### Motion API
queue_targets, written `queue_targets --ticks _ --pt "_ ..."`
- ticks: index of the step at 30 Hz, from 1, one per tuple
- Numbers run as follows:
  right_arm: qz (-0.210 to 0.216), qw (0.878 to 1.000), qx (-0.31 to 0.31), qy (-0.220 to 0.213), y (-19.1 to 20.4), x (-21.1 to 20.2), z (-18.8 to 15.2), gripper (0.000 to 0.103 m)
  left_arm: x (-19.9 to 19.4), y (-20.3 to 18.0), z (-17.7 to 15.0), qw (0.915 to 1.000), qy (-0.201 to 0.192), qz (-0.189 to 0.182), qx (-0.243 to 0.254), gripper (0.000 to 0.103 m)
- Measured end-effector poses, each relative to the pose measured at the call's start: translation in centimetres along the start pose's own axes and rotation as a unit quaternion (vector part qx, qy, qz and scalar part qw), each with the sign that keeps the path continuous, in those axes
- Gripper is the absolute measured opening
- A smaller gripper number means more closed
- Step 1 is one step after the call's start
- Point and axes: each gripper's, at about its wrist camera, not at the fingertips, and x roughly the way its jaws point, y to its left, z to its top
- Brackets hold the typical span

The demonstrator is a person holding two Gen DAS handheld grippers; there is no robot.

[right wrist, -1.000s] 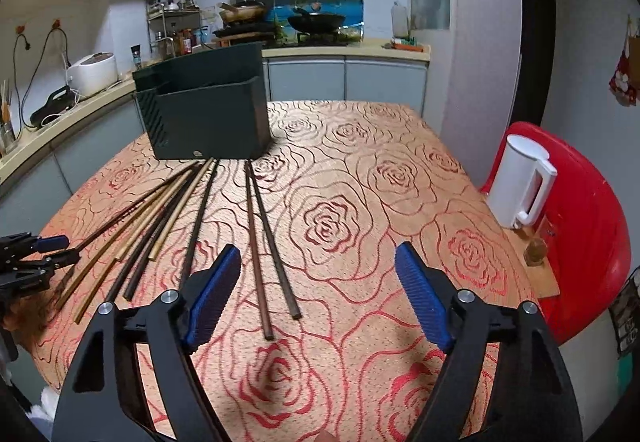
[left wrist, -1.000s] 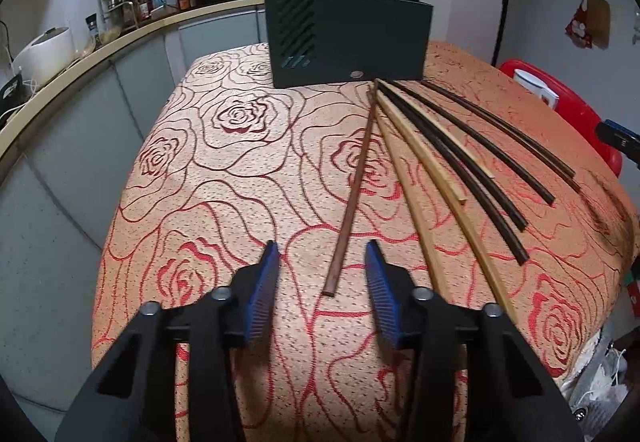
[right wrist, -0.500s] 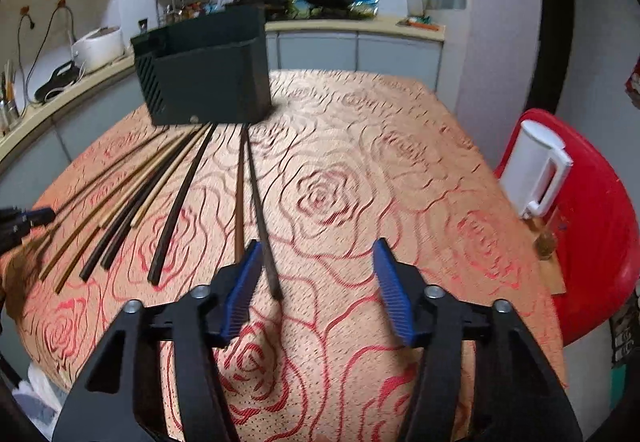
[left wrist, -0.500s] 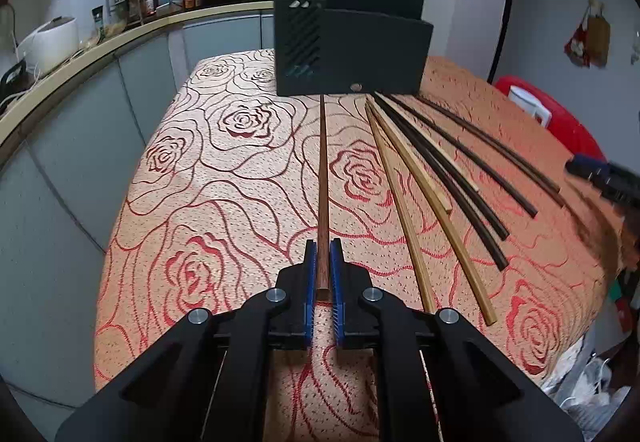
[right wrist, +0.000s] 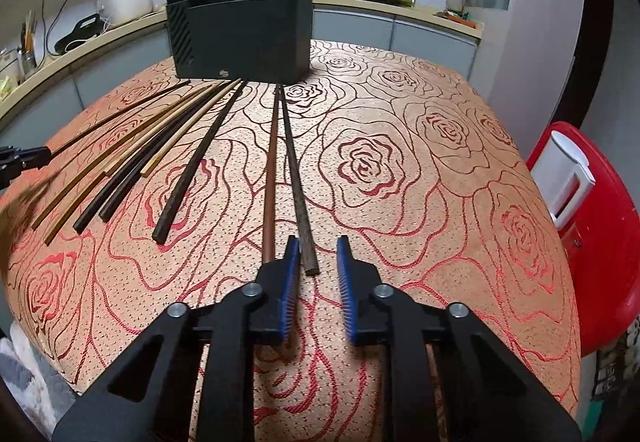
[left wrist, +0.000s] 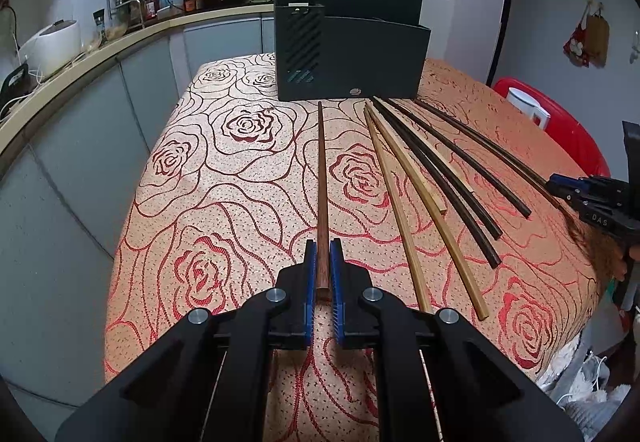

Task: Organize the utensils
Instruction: 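Lift both held chopsticks upright and carry them over the black holder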

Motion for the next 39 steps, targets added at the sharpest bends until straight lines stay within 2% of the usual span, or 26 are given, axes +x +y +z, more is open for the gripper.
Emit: queue_targets --ticks 3,10,20,32,39 --pt "0.009 1.000 -0.001 0.000 0.1 0.0 0.0 0.010 -0.2 -0.2 0.0 1.0000 -0.002 0.001 0.003 0.007" --pt "0.018 1.000 0.000 -0.003 0.3 -1.0 0.4 0.009 -2.0 -0.3 0.5 0.9996 -0.026 0.010 0.008 0.007" --pt "0.031 0.994 0.026 -0.101 -0.4 -7.5 3.8 0.008 -6.8 -0.9 2.8 0.9949 -0.095 0.023 0.023 0.007" --pt "0.067 0.981 0.050 -0.174 -1.8 -11.1 10.4 0.008 -8.6 1.0 9.4 0.9887 -0.147 0.027 -0.009 0.007" --pt "0.066 0.980 0.040 -0.183 -1.4 -10.6 13.8 0.008 -8.3 1.8 12.7 0.9879 -0.152 0.025 -0.015 0.007"
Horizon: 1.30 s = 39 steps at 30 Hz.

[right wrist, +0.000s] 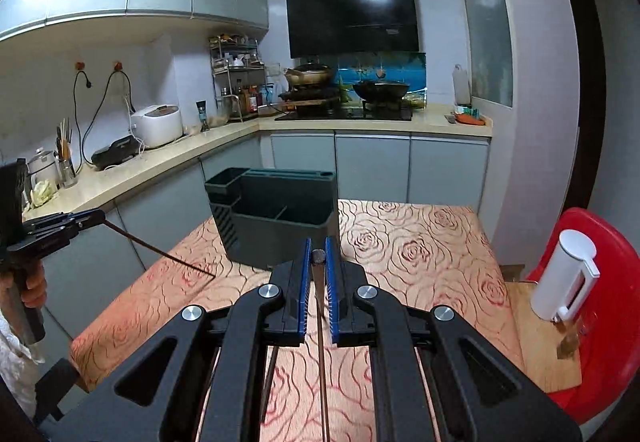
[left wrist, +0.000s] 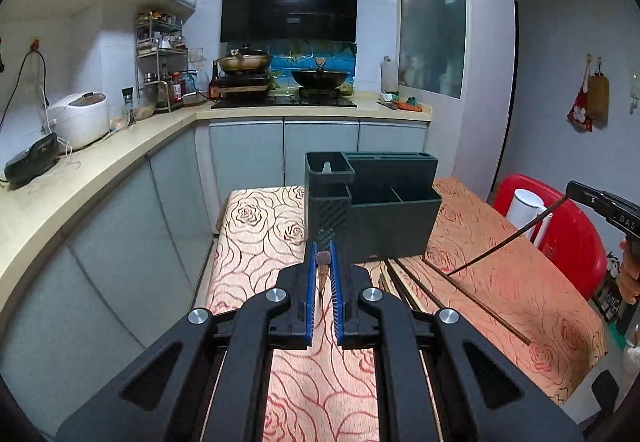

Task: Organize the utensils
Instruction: 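Lift both held chopsticks upright and carry them over the black holder, then lower both chopsticks into the holder slots and open both tools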

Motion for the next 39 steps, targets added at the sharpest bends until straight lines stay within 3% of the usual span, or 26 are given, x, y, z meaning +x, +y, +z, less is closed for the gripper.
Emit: queue_targets --ticks 16,28,35,39 --pt "0.034 0.999 0.009 0.008 0.3 3.1 8.1 0.008 1.8 -0.9 6.7 0.9984 0.026 -0.028 0.042 0.007" --pt "0.020 0.999 -0.008 -0.043 0.7 3.5 15.2 0.008 1.4 -4.5 15.2 0.9952 -0.030 -0.057 0.074 0.007" --pt "0.021 0.999 0.001 -0.045 0.1 6.2 17.3 0.008 3.5 -5.8 19.2 0.9940 -0.060 -0.067 0.063 0.007" --pt "0.020 0.999 0.005 -0.034 0.0 8.1 17.2 0.008 6.4 -6.2 19.6 0.9948 -0.051 -0.066 0.058 0.007"
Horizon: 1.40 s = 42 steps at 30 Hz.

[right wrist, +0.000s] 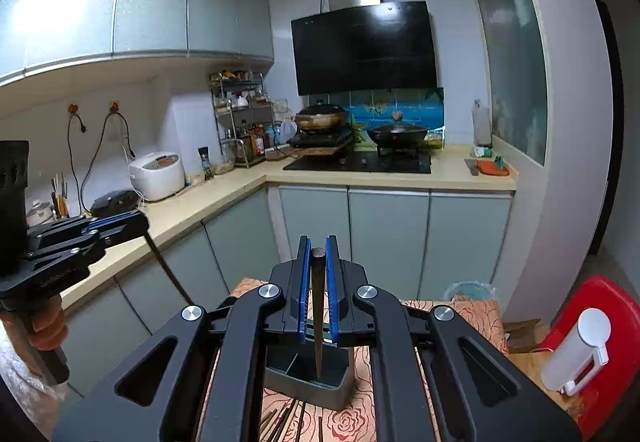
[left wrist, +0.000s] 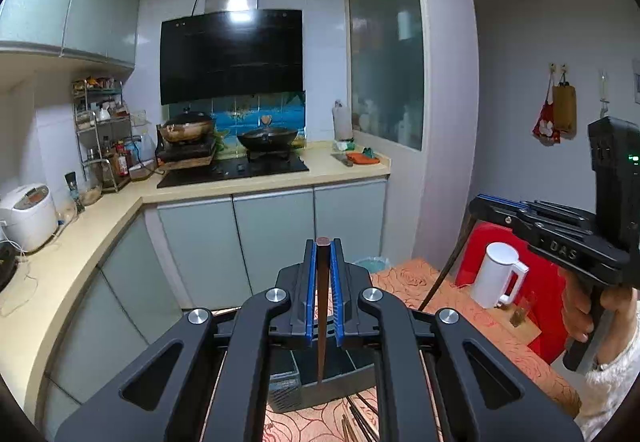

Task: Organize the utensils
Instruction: 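Lower both chopsticks into the holder slots and open both tools, then move both open tools back down to the loose chopsticks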

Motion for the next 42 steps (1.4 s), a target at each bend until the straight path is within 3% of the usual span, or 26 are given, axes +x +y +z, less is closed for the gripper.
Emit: queue_targets --ticks 10,20,32,34,35,36,37,39,42 --pt "-0.021 0.998 -0.001 0.061 -0.2 4.7 -3.7 0.008 4.8 1.4 -2.0 0.9996 0.003 0.017 -0.023 0.006" --pt "-0.016 0.998 0.006 0.053 -0.5 5.1 -3.1 0.008 6.1 1.6 0.3 0.9992 -0.007 0.019 -0.035 0.006" --pt "-0.018 0.996 0.011 0.086 -1.1 6.8 -5.2 0.009 10.2 1.5 -5.5 0.9968 0.067 0.031 -0.030 0.007" --pt "-0.014 0.996 0.015 0.089 -1.2 6.8 -5.2 0.011 9.9 1.8 -5.7 0.9963 0.071 0.031 -0.036 0.017" --pt "-0.013 0.996 0.015 0.090 -1.2 6.8 -5.2 0.013 9.6 1.9 -5.6 0.9963 0.069 0.034 -0.039 0.034" --pt "-0.014 0.996 0.015 0.090 -1.1 6.7 -5.1 0.023 9.1 2.1 -5.6 0.9965 0.062 0.038 -0.041 0.045" --pt "-0.016 0.996 0.017 0.088 -1.1 6.5 -5.1 0.036 8.7 2.2 -5.5 0.9967 0.057 0.040 -0.042 0.047" --pt "-0.016 0.996 0.025 0.080 -1.1 6.1 -5.0 0.048 7.9 2.4 -5.2 0.9969 0.051 0.041 -0.042 0.053" --pt "-0.015 0.997 0.025 0.072 -0.8 5.4 -4.7 0.049 6.6 2.8 -5.1 0.9969 0.042 0.045 -0.049 0.065"
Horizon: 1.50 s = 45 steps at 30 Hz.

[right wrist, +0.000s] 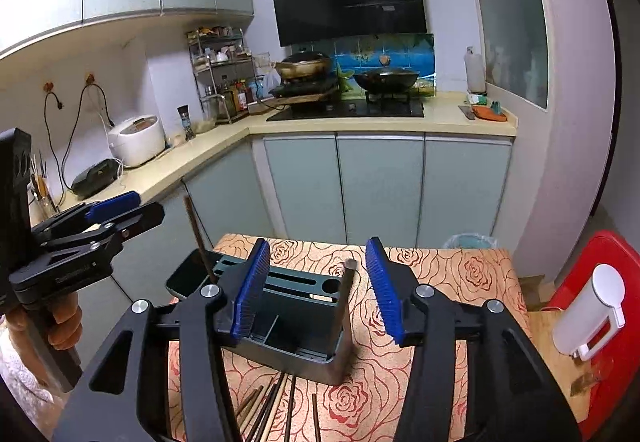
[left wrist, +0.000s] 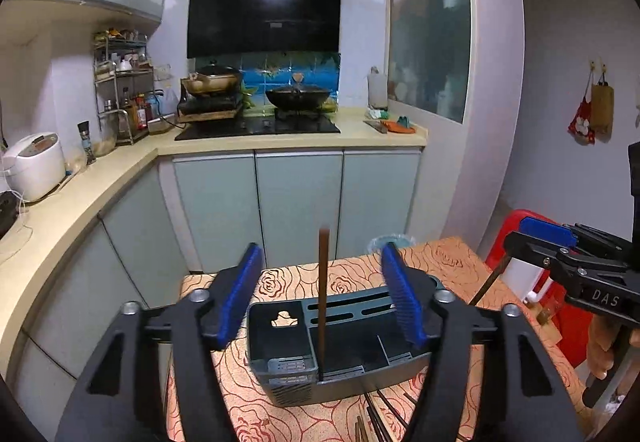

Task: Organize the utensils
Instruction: 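Move both open tools back down to the loose chopsticks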

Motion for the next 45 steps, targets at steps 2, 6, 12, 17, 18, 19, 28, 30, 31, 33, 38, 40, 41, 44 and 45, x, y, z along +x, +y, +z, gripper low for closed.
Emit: queue_targets --ticks 2,6,12,17,18,19,28,30,31,33,38,40,41,44,45 --pt "-0.002 1.000 0.002 -0.006 0.0 -0.6 0.1 0.053 -0.8 0.3 -0.2 1.0000 -0.003 -0.001 -0.006 0.067" --pt "-0.009 1.000 -0.003 -0.024 0.2 -2.2 0.2 0.058 -2.7 0.8 -1.1 0.9998 -0.011 -0.001 -0.016 0.076" --pt "-0.016 0.999 -0.009 -0.044 0.1 -4.6 0.0 0.062 -4.6 1.3 -3.7 0.9996 -0.001 -0.008 -0.026 0.079" --pt "-0.015 0.998 -0.019 -0.054 0.1 -7.2 -1.8 0.064 -6.7 1.7 -6.8 0.9995 0.008 -0.009 -0.030 0.081" --pt "-0.016 0.998 -0.024 -0.055 0.0 -7.6 -2.4 0.064 -7.1 1.8 -7.5 0.9995 0.009 -0.007 -0.030 0.081" --pt "-0.018 0.998 -0.028 -0.054 -0.1 -8.1 -3.3 0.064 -7.5 1.7 -8.2 0.9995 0.010 -0.004 -0.029 0.081" --pt "-0.054 0.997 -0.043 -0.019 -1.2 -9.7 -12.1 0.064 -10.4 1.6 -15.9 0.9983 0.049 0.009 -0.029 0.082" --pt "-0.053 0.998 -0.037 -0.007 -1.5 -9.8 -14.1 0.064 -10.9 1.5 -17.8 0.9977 0.060 0.011 -0.028 0.082" --pt "-0.053 0.998 -0.034 0.004 -1.6 -9.8 -15.5 0.064 -11.1 1.4 -18.5 0.9975 0.064 0.013 -0.026 0.082" --pt "-0.054 0.998 -0.033 0.018 -1.6 -9.8 -17.5 0.064 -11.6 1.1 -20.4 0.9969 0.073 0.015 -0.023 0.082" --pt "-0.058 0.997 -0.025 0.043 -1.7 -10.1 -21.9 0.064 -12.5 0.1 -23.9 0.9952 0.096 0.018 -0.003 0.082" --pt "-0.055 0.997 -0.021 0.051 -1.6 -10.1 -23.2 0.064 -12.7 -0.3 -25.1 0.9943 0.106 0.015 0.004 0.082" --pt "-0.054 0.997 -0.021 0.055 -1.5 -10.1 -23.8 0.064 -12.8 -0.5 -25.6 0.9938 0.110 0.012 0.005 0.082" --pt "-0.049 0.996 -0.017 0.070 -1.5 -9.9 -25.4 0.064 -13.1 -1.1 -27.1 0.9927 0.120 0.005 0.011 0.082" --pt "-0.047 0.996 -0.013 0.073 -1.4 -9.9 -26.0 0.064 -13.2 -1.2 -27.5 0.9925 0.122 0.005 0.013 0.082"
